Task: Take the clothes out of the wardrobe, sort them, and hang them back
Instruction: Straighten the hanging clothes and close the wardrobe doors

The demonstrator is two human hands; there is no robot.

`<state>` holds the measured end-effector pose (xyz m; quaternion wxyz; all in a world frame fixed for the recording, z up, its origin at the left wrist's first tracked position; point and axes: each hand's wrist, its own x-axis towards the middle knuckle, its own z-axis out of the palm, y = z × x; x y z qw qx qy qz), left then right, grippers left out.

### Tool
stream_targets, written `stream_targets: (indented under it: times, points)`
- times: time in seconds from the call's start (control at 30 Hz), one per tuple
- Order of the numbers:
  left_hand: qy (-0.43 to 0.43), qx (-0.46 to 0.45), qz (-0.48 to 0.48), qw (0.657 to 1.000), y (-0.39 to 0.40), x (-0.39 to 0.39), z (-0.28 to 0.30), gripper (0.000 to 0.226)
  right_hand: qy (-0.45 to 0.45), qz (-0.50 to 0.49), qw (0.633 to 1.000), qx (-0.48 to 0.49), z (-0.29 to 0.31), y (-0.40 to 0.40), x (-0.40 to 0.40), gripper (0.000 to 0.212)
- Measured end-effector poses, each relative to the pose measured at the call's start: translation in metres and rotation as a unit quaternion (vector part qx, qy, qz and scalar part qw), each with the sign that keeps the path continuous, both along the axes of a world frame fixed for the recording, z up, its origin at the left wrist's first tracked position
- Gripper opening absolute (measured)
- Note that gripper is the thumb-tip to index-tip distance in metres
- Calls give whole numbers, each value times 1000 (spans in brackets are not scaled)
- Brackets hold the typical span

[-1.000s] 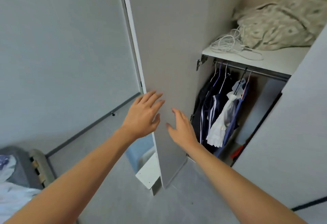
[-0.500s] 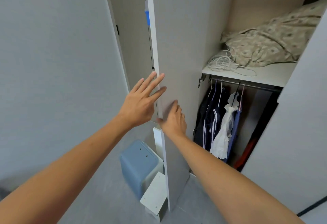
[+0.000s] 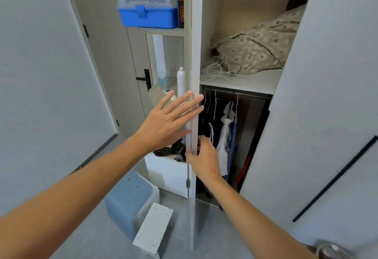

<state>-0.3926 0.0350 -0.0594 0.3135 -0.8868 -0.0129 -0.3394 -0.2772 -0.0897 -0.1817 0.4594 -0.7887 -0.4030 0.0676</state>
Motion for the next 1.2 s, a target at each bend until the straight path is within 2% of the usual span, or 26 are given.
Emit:
stream_targets:
  times: [0.07, 0.23, 0.37, 0.47, 0.57, 0.63, 0.7, 0.77, 0.9, 1.03, 1.2]
  points:
    - [7, 6, -29, 1000, -13, 37, 2, 82, 21, -19, 1000, 9, -2, -23, 29, 24]
    - [19, -31, -72, 997, -57, 138, 1, 85, 95, -81, 992, 30, -6, -65, 111, 5]
    - [3, -95, -66, 993, -67, 216, 16, 95, 168, -109, 979, 46, 3, -76, 177, 3]
    - [-2, -101, -59, 993, -64, 259, 21, 100, 160, -125, 977, 61, 6, -73, 220, 16]
    - [-4, -103, -43, 994, -63, 286, 16, 102, 133, -158, 978, 39, 2, -73, 251, 61]
    - [-6, -102, -29, 994, -61, 302, 14, 102, 108, -188, 976, 17, -3, -74, 270, 82]
    - [-7, -100, -22, 995, -60, 318, 14, 103, 79, -208, 975, 13, -7, -75, 287, 93]
    - [-9, -113, -24, 993, -61, 331, 15, 108, 67, -220, 973, 7, -10, -73, 301, 96]
    - [-13, -138, -33, 990, -58, 355, 15, 123, 63, -233, 970, -2, -13, -60, 319, 82]
    - [-22, -134, -33, 990, -47, 376, 12, 125, 74, -240, 968, -3, -16, -46, 328, 53]
    - [-19, -128, -46, 991, -33, 394, 7, 127, 49, -280, 959, -15, -22, -34, 329, 38]
